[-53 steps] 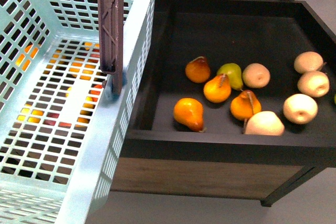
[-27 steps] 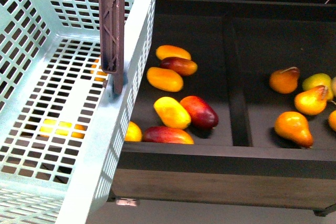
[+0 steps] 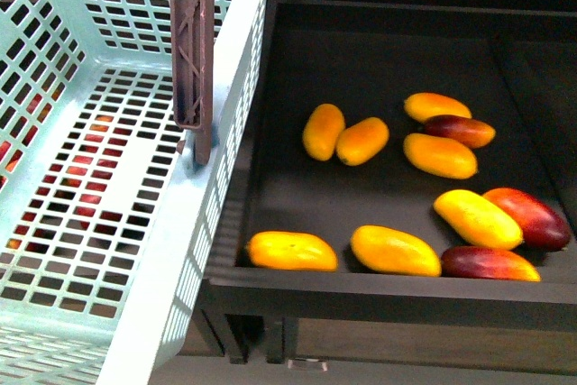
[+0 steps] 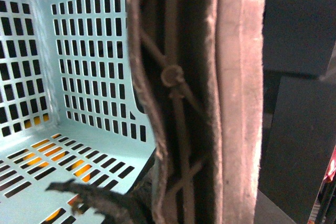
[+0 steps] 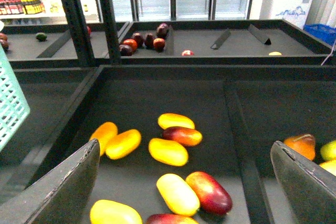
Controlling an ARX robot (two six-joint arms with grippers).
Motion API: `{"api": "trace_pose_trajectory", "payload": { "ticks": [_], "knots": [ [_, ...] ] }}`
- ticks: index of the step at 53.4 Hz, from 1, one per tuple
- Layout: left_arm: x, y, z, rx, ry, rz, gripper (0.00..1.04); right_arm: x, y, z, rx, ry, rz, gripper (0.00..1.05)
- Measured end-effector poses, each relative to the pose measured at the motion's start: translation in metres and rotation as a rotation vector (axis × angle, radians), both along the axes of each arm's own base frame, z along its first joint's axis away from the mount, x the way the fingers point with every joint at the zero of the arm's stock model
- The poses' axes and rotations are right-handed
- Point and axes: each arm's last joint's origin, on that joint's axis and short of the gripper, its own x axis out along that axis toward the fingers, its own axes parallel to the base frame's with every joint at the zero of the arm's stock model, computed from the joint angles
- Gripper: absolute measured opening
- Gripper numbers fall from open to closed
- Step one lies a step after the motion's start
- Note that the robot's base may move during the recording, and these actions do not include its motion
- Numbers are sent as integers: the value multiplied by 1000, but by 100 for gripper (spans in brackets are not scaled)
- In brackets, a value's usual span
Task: Pick mango and avocado into basket
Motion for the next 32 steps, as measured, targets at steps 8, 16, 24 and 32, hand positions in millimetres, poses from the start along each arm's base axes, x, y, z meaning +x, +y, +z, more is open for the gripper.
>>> {"api": "trace_pose_trajectory", "payload": {
  "ticks": [8,16,24,32],
  "knots": [
    [0,0,0,1,0,1,15,0,0,0,0,1,-2,96],
    [0,1,0,1,0,3,15,0,0,0,0,1,5,96],
    [7,2,0,117,119,-33,15,0,0,0,0,1,3,96],
    [51,-15,2,246,265,-242,15,0,0,0,0,1,2,96]
  ]
}}
